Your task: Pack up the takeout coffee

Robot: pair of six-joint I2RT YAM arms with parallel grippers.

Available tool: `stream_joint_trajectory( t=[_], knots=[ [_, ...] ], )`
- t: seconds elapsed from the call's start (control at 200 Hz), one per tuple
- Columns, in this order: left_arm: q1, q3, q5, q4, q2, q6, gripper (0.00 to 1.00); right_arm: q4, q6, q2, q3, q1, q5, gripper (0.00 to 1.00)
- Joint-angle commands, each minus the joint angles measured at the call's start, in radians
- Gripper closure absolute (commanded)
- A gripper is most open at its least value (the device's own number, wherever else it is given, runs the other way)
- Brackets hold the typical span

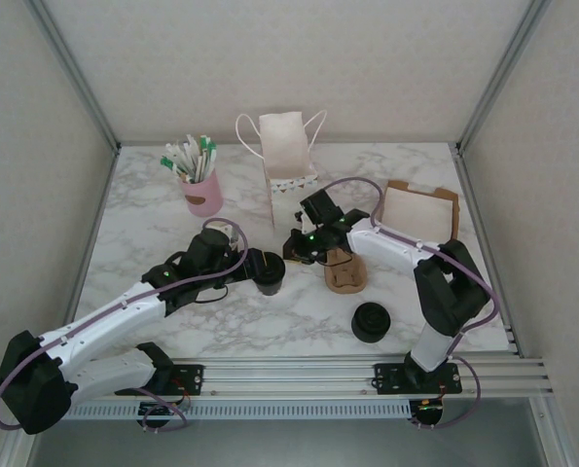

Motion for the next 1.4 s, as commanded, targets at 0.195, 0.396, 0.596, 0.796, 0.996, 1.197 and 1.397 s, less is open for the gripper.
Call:
stream_joint_trajectory(
  t=[0.195,0.396,0.596,0.796,0.996,1.197,1.397],
  knots=[
    [0.011,0.000,-0.002,-0.019,-0.030,0.022,0.40,0.007,0.004,-0.032,0.020,-0.002,0.059,0.67],
    [0.035,0.000,0.002,-0.044,-0.044,0.035,0.42,0.042,0.064,-0.197,-0.118,-0.003,0.138,0.54],
    [0.068,-0.005,0.046,-0.038,-0.043,0.047,0.51,0.206,0.163,-0.355,-0.295,0.005,0.109,0.65],
    [0.074,-0.007,0.082,-0.018,-0.007,0.050,0.54,0.279,0.234,-0.395,-0.357,0.078,0.117,0.90],
    [0.079,-0.017,0.085,-0.015,0.012,0.053,0.58,0.334,0.279,-0.388,-0.374,0.145,0.142,1.00],
    [0.080,-0.022,0.086,-0.017,0.006,0.055,0.59,0.350,0.300,-0.367,-0.362,0.197,0.176,1.00],
    [0.079,-0.035,0.090,-0.013,0.004,0.055,0.60,0.376,0.323,-0.355,-0.376,0.203,0.190,1.00]
  ],
)
